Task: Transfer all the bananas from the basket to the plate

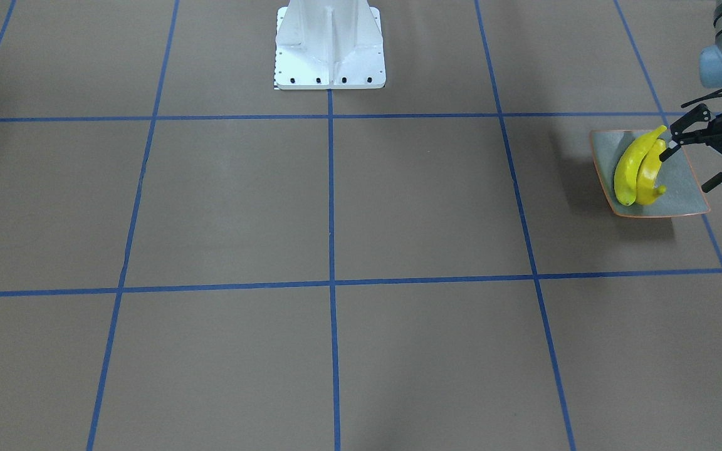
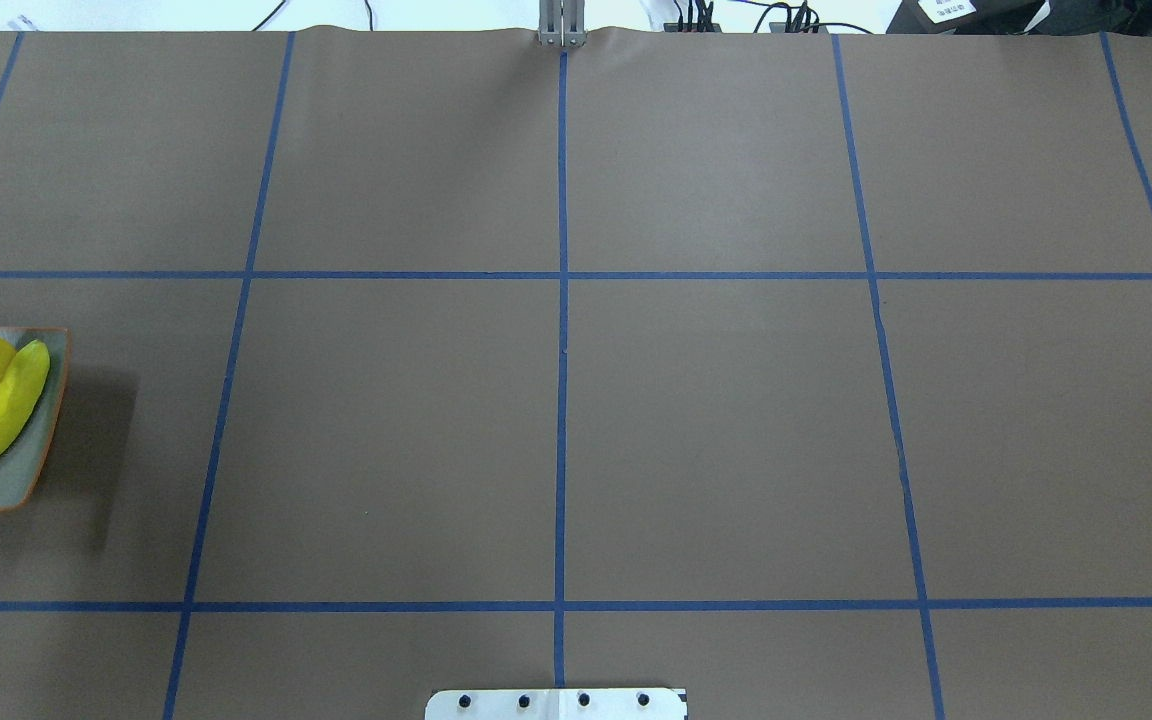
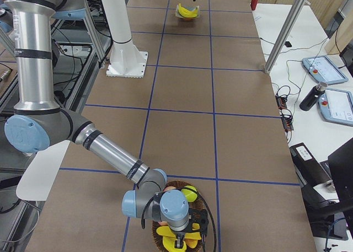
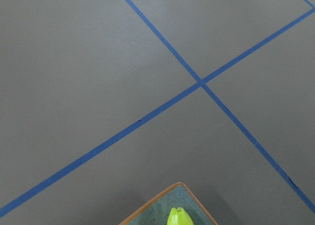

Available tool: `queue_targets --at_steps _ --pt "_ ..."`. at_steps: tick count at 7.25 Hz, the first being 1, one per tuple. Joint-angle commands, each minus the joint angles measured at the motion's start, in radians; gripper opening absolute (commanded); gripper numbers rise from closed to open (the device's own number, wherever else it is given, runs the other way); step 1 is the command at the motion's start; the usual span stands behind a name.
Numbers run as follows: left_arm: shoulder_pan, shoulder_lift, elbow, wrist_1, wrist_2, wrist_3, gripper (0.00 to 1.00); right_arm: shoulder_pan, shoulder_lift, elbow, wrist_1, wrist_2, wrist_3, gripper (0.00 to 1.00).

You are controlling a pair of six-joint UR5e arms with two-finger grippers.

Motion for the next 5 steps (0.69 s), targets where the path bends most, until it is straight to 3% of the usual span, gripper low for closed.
queue_targets --at_steps 1,3,5 --pt "0.000 0.000 0.000 0.000 -0.002 0.000 1.00 0.005 0.002 0.067 -0.004 -0.001 -0.003 0.00" --pt "0.002 -0.002 0.003 0.000 -0.003 -0.002 1.00 0.032 0.014 0.134 -0.019 -0.011 -0.014 0.00" --pt "0.003 -0.014 0.008 0.009 0.000 -0.003 1.00 0.069 0.069 0.232 -0.213 0.001 -0.018 0.00"
